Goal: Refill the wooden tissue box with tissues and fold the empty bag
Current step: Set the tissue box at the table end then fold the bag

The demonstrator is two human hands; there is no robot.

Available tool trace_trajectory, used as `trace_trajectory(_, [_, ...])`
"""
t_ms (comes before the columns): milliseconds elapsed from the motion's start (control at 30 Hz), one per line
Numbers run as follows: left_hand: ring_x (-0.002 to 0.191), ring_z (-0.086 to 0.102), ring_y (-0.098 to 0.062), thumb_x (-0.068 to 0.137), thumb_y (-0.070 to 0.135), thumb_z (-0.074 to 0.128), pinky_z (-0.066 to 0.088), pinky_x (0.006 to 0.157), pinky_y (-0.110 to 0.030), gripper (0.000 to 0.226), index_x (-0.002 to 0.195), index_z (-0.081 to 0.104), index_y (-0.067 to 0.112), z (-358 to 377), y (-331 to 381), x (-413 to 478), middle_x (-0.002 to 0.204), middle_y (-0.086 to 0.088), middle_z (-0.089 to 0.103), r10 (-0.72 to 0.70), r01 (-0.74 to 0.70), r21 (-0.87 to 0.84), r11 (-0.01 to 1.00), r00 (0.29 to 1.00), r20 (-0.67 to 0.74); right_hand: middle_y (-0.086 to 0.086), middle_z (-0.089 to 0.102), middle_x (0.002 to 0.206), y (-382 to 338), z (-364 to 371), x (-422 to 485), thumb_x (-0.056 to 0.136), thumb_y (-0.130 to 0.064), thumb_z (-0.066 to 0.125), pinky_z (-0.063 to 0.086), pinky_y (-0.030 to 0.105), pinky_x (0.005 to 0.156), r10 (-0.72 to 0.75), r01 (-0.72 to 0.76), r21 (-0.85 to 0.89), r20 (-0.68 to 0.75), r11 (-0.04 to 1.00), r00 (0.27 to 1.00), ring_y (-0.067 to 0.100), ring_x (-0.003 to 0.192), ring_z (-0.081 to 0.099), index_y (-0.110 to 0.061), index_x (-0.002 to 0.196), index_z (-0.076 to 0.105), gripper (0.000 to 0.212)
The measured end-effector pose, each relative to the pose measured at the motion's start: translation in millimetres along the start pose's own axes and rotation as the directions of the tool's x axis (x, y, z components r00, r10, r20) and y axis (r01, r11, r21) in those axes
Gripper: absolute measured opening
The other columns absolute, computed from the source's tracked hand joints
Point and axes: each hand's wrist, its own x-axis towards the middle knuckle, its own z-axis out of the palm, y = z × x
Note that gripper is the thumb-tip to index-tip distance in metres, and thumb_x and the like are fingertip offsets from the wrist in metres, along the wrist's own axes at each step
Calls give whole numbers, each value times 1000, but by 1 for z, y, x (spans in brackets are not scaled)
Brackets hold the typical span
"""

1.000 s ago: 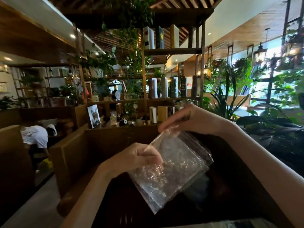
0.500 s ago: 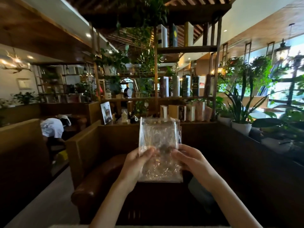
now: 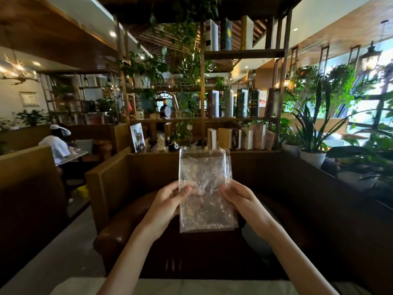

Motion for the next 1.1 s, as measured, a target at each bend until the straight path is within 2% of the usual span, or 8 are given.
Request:
trace_trajectory(133, [111, 70, -22, 88, 42, 67, 60, 86, -28, 34, 117, 68, 24, -5, -3, -6, 118, -7, 73, -52, 53, -11, 999, 996, 66, 26, 67, 100, 4, -16, -3, 92, -23, 65, 50, 62, 87, 3, -3, 23, 2, 1000, 1000, 48, 86, 60, -5, 110, 68, 26])
trace_trajectory(300, [107, 71, -25, 88, 27, 70, 60, 83, -30, 32, 118, 69, 15, -9, -8, -22, 120, -12, 72, -93, 111, -154, 982, 988, 122, 14, 65, 95, 11, -24, -14, 88, -24, 72, 59, 32, 70, 135, -148, 150, 94, 978, 986, 20, 82, 68, -14, 119, 67, 33])
trace_trajectory(533, [78, 72, -14, 76, 16, 77, 56, 68, -16, 31, 106, 76, 17, -9, -20, -56, 91, -5, 76, -14, -30, -241, 970, 984, -177, 18, 64, 105, 18, -1, -24, 87, -15, 69, 51, 27, 79, 152, -190, 314, 142, 930, 978, 25, 92, 61, -14, 124, 68, 37])
trace_trajectory(700, [79, 70, -6, 71, 10, 76, 57, 64, -17, 11, 81, 78, 13, -21, -20, -90, 92, 6, 73, 80, -157, -347, 925, 971, -226, 8, 78, 91, 17, 35, -36, 86, -8, 60, 57, 28, 62, 123, -140, 380, 68, 914, 990, 22, 78, 72, -15, 89, 81, 22])
trace_trajectory(833, [91, 65, -13, 71, -2, 62, 52, 80, -30, 24, 54, 71, 13, -38, -15, -107, 102, 4, 66, 83, -164, -362, 918, 970, -230, 9, 74, 86, 16, 62, -41, 92, 10, 46, 58, 32, 58, 142, -154, 447, 61, 881, 988, 23, 74, 71, -14, 66, 75, 45])
trace_trajectory(967, [93, 68, -26, 77, -7, 51, 56, 77, -36, 31, 52, 63, 6, -60, -6, -127, 107, -10, 67, 77, -117, -435, 893, 991, -109, 6, 69, 83, 15, 81, -43, 89, 17, 44, 51, 34, 63, 53, -65, 373, 44, 926, 998, 24, 78, 65, -11, 59, 69, 49])
trace_trajectory(1033, [97, 66, -33, 78, -5, 47, 56, 82, -41, 26, 57, 58, 4, -75, -2, -137, 108, -18, 65, 78, -150, -501, 852, 984, -160, 4, 68, 83, 12, 83, -44, 87, 21, 44, 47, 33, 65, -6, 0, 320, 17, 948, 1000, 24, 80, 63, -11, 56, 68, 51])
trace_trajectory(1100, [107, 62, -28, 80, 2, 51, 50, 94, -42, 14, 73, 63, 5, -90, 5, -148, 110, -12, 64, 114, -202, -315, 927, 954, -278, 4, 68, 82, 6, 83, -45, 83, 25, 48, 52, 29, 66, -93, 82, 186, 51, 979, 994, 21, 81, 65, -11, 56, 69, 50])
